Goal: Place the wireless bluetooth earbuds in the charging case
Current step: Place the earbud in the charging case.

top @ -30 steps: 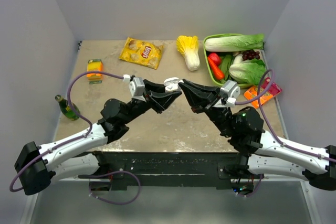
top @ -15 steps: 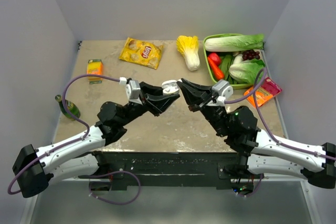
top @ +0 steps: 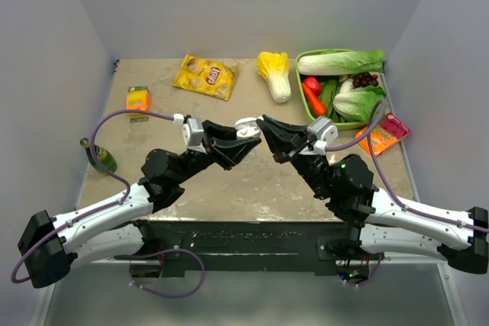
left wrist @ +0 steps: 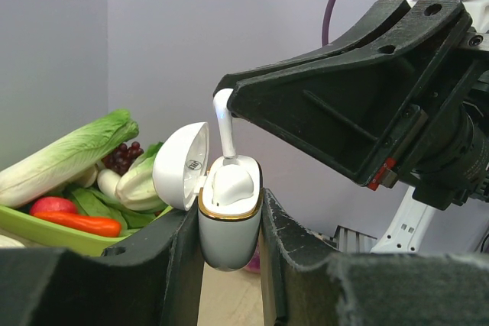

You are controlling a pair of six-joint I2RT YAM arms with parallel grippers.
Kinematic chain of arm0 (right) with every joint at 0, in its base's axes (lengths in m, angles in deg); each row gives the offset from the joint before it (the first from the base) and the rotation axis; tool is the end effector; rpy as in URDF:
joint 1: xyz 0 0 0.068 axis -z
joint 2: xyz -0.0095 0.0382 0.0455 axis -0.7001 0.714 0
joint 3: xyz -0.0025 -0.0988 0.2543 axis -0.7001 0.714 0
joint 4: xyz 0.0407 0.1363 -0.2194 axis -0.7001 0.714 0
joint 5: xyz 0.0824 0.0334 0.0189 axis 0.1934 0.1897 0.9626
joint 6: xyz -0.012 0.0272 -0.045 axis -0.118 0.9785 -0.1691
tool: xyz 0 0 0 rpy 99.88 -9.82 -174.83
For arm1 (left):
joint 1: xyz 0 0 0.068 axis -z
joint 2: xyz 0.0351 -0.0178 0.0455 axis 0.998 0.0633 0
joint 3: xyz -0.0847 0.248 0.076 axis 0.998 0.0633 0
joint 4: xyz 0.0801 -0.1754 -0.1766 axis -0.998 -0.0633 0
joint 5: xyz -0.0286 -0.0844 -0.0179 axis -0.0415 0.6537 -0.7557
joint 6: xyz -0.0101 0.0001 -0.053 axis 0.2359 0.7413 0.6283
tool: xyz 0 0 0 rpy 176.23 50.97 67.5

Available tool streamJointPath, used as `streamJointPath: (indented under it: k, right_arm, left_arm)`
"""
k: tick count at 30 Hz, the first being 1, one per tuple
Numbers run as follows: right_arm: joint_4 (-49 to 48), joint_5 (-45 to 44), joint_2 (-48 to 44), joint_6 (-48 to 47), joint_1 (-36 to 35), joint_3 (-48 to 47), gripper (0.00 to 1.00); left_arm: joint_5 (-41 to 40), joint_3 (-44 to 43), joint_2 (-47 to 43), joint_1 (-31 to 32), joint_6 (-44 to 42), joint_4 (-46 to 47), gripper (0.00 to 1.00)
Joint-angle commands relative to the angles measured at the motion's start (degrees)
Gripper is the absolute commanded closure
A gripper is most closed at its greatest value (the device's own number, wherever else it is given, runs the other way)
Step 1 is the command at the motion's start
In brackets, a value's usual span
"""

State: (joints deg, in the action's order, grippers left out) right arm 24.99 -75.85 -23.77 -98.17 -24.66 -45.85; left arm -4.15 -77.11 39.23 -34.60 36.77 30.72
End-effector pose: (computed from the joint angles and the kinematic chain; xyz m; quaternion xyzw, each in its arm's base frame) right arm 0.0832 0.1767 0.4094 -0.1781 0.4982 0.3172 0.7870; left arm 0.1297 -0.1768 0.3540 0.2288 0.4698 -0.5433 0.6571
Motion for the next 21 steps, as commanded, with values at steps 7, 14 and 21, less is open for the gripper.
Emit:
streamJointPath:
  k: [7, 14, 21]
  right_arm:
    - [0.95, -0.23, -0.09, 0.06, -0.51, -1.4, 1.0]
    - [1.3, -0.67, -0.09, -0.11, -0.6, -1.57, 1.0]
    - [4.9, 2.48, -0.62, -0.11, -0.6, -2.19, 1.0]
  left_arm:
    - [0.41, -0.99, 0.2, -0.26, -0.81, 6.15, 1.0]
    - [0.84, -1.08, 0.81, -0.26, -0.72, 6.59, 1.0]
    - [-0.03, -0.9, 0.46, -0.26, -1.33, 7.73, 1.0]
